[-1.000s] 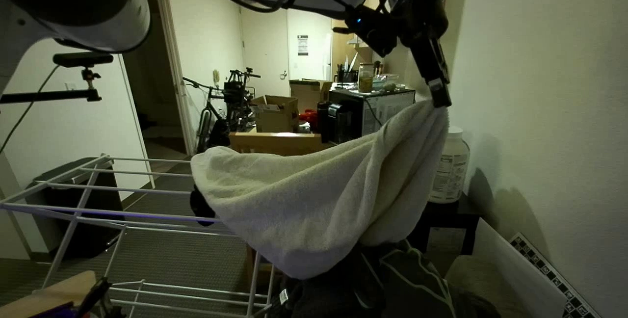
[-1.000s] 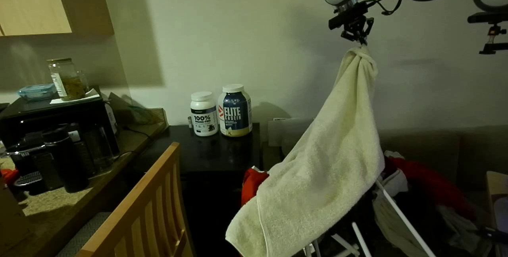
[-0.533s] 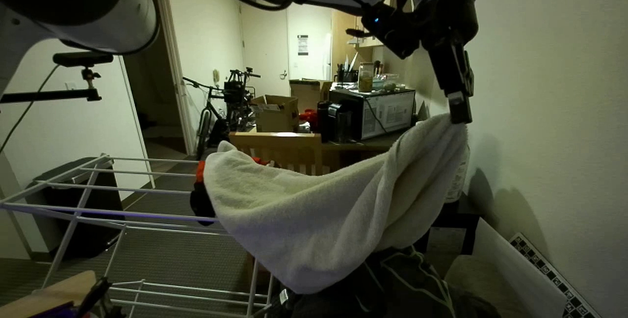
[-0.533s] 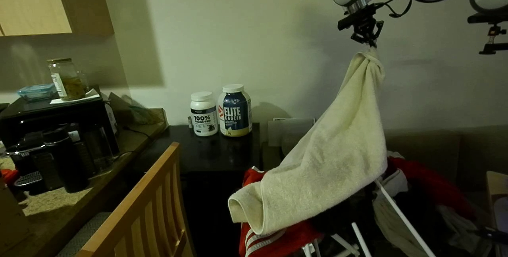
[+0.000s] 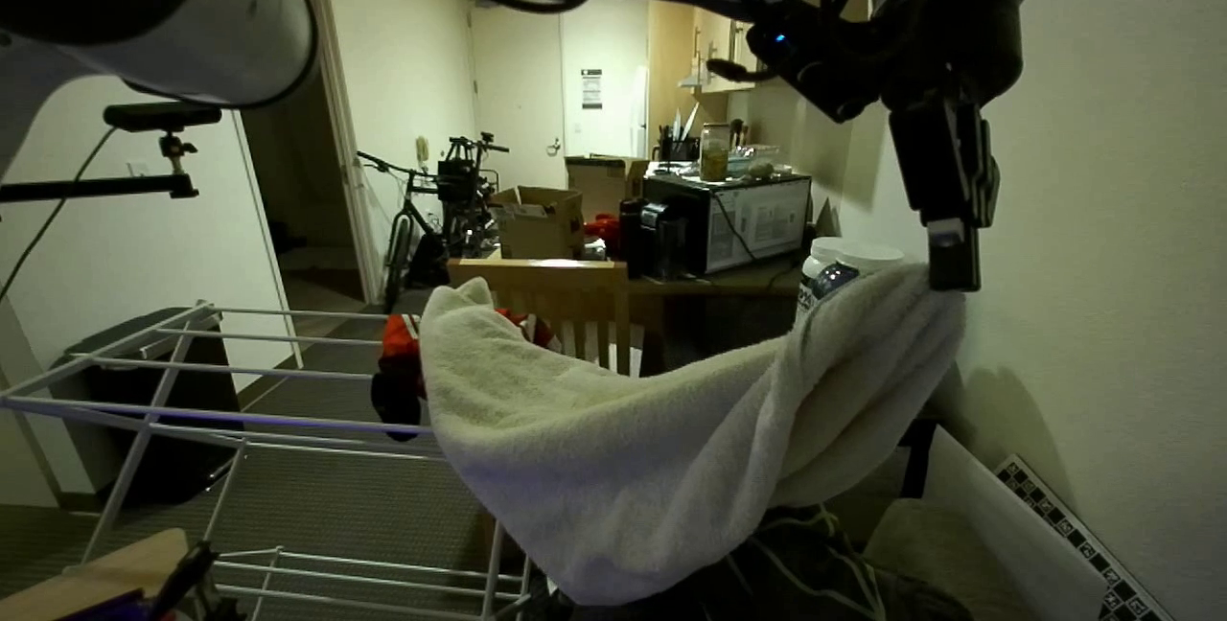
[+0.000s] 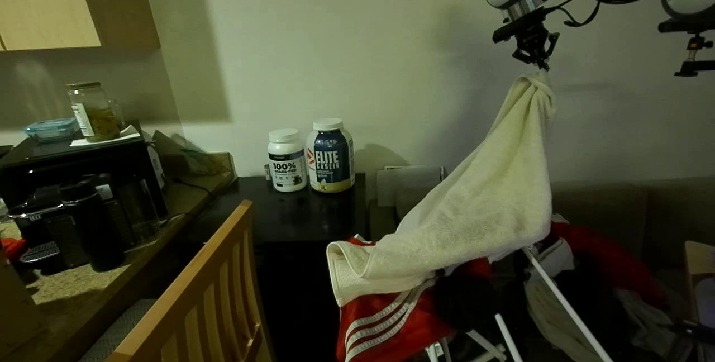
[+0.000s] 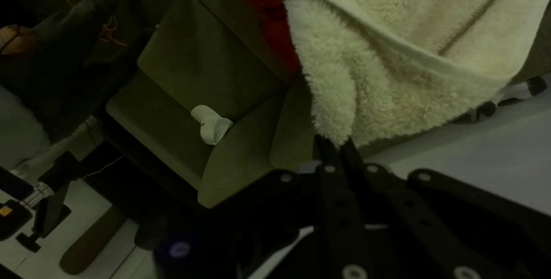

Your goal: Take the towel off of the rack

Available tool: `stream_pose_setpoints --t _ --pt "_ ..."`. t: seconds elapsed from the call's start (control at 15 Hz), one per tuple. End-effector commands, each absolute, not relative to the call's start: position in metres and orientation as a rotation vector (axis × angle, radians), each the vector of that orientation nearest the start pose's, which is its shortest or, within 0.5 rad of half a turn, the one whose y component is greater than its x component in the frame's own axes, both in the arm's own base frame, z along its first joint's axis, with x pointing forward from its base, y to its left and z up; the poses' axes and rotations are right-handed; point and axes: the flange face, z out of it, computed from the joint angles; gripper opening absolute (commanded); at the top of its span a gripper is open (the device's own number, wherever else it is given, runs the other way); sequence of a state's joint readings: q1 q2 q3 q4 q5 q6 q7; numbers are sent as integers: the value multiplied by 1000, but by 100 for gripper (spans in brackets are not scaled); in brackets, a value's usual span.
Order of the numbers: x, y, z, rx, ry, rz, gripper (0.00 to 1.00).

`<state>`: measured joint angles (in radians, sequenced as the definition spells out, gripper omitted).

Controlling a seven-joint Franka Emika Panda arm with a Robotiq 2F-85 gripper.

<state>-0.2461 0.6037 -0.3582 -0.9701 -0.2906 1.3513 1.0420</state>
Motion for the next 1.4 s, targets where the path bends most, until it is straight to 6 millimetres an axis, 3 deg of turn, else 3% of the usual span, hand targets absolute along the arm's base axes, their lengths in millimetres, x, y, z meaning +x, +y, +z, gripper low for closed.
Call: stream_pose_setpoints --t 0.0,0.87,1.33 --pt "577 -366 533 1761 -1963 -117 1" --pt "535 -408 514 1542 -2090 -188 1" --pt "535 -412 504 1552 -2083 -201 1"
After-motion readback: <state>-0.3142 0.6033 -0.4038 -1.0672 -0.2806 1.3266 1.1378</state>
